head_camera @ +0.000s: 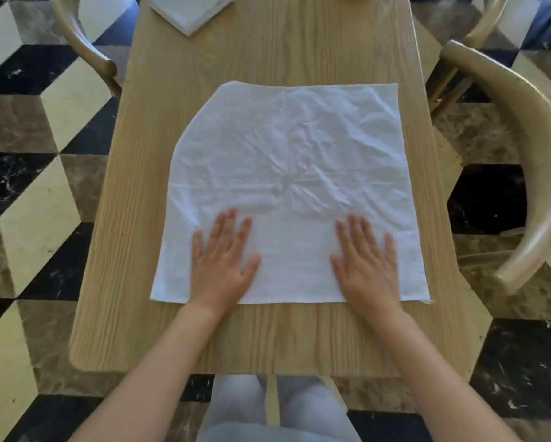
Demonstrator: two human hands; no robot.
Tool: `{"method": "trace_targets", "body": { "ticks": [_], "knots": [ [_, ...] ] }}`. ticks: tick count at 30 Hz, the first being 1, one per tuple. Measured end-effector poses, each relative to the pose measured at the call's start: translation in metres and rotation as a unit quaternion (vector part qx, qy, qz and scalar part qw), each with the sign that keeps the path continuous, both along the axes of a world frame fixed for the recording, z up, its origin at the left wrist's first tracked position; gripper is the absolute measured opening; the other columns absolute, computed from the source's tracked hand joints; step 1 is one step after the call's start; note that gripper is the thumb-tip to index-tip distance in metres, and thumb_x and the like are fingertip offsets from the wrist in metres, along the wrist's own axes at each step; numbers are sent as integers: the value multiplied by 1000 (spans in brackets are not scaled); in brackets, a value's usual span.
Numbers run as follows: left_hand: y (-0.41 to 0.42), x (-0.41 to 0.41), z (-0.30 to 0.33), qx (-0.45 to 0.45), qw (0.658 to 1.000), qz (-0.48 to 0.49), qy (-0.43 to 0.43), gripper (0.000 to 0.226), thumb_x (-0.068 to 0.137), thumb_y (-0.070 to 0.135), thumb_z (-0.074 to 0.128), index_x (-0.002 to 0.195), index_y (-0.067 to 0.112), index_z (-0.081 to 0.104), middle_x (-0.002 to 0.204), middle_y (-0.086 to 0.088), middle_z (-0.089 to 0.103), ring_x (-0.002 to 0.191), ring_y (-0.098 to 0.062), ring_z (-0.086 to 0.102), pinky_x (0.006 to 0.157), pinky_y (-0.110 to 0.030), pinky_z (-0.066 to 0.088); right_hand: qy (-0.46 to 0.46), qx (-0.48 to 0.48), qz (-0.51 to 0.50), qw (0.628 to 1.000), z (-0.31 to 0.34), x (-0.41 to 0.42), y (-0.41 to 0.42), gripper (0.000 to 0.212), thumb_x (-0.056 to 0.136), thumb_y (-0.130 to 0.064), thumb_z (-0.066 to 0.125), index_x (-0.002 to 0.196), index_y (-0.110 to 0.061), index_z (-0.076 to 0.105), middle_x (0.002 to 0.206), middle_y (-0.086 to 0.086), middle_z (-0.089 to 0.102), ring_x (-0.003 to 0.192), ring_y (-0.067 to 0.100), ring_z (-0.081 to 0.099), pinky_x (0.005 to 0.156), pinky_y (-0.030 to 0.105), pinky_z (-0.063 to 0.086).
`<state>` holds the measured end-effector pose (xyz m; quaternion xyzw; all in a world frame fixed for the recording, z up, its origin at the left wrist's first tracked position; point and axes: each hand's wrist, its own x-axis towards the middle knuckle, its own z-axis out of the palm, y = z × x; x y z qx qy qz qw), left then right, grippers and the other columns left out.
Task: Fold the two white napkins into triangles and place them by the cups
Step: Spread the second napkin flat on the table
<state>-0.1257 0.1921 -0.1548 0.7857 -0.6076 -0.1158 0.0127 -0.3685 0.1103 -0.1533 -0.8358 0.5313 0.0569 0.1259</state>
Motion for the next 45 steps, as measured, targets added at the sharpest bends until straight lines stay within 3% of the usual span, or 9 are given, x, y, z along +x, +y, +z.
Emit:
{"method": "trace_targets", "body": {
  "ticks": [7, 13, 18, 23, 26, 29, 33, 38, 45],
  "knots": [
    [-6, 54, 8, 10, 984, 177, -6, 77, 86, 58, 5, 149, 15, -3, 159, 0, -5, 145, -12, -5, 114, -53, -12, -1, 6, -150, 989, 13, -25, -27, 62, 94, -49, 4, 146, -19, -13, 156, -5, -15, 140, 7, -20, 114, 41, -17],
    [-88, -12, 11, -42, 995, -92, 0, 61, 93, 45, 13, 148, 22, 4, 157, 5, 3, 144, -9, -1, 113, -45, -9, -102, -44, 13, 994, 11, 91, -66, 54, 98, -29, 30, 149, -19, 15, 158, -1, 7, 144, 11, -2, 114, 44, -9],
    [-119, 32, -3, -10, 995, -96, -19, 66, 89, 55, 14, 149, 28, 11, 158, 5, 5, 144, -9, -1, 113, -47, -3, -69, -35, 54, 996, -5, 88, -111, 55, 97, -37, 31, 149, -24, 17, 158, -4, 9, 145, 12, 5, 115, 41, -2],
    [-122, 117, -7, -8, 999, 38, -25, 69, 88, 54, 17, 150, 26, 3, 158, 9, -1, 144, -7, -2, 110, -54, -12, -57, -46, -70, 995, -6, 29, -159, 58, 99, -32, 30, 149, -12, 10, 158, 3, 7, 145, 14, 3, 116, 37, 0],
    [-136, 141, -1, -65, 989, 129, 33, 66, 94, 46, 31, 150, 18, 9, 159, 1, 8, 145, -13, 6, 111, -55, -9, -77, -14, -187, 979, 2, 37, -173, 61, 99, -36, 25, 149, -9, 4, 159, 3, 0, 145, 14, -5, 117, 39, -5],
    [-173, 150, 11, -155, 960, 190, 136, 67, 91, 38, 35, 149, 14, 13, 157, -6, 18, 144, -20, 14, 114, -52, -2, -99, -61, -108, 987, 12, 84, -172, 60, 97, -41, 24, 150, -17, 6, 159, 4, 0, 145, 17, -5, 115, 43, -8],
    [-231, 154, 32, -62, 971, 107, 202, 72, 86, 33, 55, 147, 10, 24, 135, -13, 48, 127, -27, 41, 109, -44, 29, -85, -60, 30, 994, 9, 141, -165, 58, 97, -44, 23, 149, -27, 6, 159, 1, -2, 145, 14, -8, 113, 45, -12],
    [-260, 156, 52, 46, 977, 75, 196, 11, 79, 25, 65, 86, 19, 58, 69, 5, 48, 64, -12, 45, 54, -23, 34, -63, -63, 23, 996, -7, 145, -163, 57, 96, -46, 23, 149, -29, 11, 159, 0, 3, 145, 13, -2, 114, 45, -6],
    [-261, 168, 72, 109, 919, 37, 378, 27, 78, 24, 63, 90, 0, 59, 83, -5, 53, 77, -16, 50, 70, -30, 38, -56, -66, 17, 996, -4, 147, -162, 57, 95, -46, 24, 149, -30, 13, 159, -1, 6, 145, 13, 0, 115, 44, -5]
  ]
}}
